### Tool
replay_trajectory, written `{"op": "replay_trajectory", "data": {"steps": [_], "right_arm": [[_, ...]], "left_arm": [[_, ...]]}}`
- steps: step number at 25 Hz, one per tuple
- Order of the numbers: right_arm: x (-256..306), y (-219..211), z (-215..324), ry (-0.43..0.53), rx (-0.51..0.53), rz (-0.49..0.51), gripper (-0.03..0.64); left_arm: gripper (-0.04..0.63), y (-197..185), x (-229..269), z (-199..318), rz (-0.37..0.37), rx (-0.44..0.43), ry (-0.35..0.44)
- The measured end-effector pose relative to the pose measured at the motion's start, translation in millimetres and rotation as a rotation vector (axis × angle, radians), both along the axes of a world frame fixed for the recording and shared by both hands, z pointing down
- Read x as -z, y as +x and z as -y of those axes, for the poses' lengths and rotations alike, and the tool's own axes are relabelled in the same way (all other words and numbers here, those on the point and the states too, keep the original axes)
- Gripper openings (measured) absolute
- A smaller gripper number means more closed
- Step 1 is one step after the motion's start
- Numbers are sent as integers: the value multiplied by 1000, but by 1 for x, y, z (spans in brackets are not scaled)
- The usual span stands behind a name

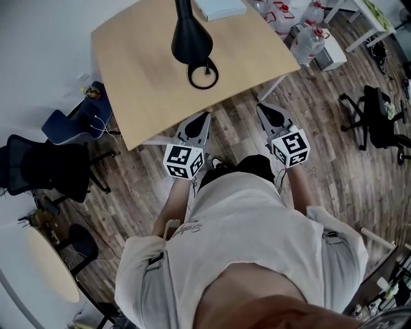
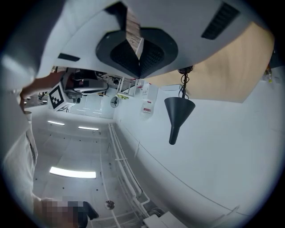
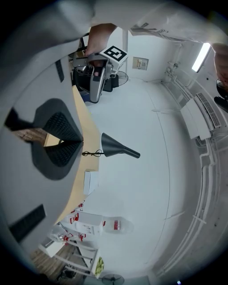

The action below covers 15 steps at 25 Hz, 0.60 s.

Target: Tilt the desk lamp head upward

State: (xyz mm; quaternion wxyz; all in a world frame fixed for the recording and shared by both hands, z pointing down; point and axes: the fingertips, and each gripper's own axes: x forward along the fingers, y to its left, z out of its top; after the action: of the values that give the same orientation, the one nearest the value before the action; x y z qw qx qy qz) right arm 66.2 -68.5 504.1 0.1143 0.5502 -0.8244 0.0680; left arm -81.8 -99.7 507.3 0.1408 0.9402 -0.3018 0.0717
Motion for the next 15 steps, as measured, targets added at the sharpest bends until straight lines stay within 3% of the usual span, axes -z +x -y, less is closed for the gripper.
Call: {"op": "replay_trajectory", "data": {"steps": [5, 12, 15], "right_arm": [[-5, -8, 18, -19, 21, -55, -5], [-26, -7, 47, -90, 66, -32, -5], [-25, -11, 73, -73, 101, -20, -5]], "left_arm": [[14, -9, -12, 19, -11, 17, -31], [14, -4, -19, 39, 14, 42, -59], [14, -6, -20, 54, 38, 76, -63]]}}
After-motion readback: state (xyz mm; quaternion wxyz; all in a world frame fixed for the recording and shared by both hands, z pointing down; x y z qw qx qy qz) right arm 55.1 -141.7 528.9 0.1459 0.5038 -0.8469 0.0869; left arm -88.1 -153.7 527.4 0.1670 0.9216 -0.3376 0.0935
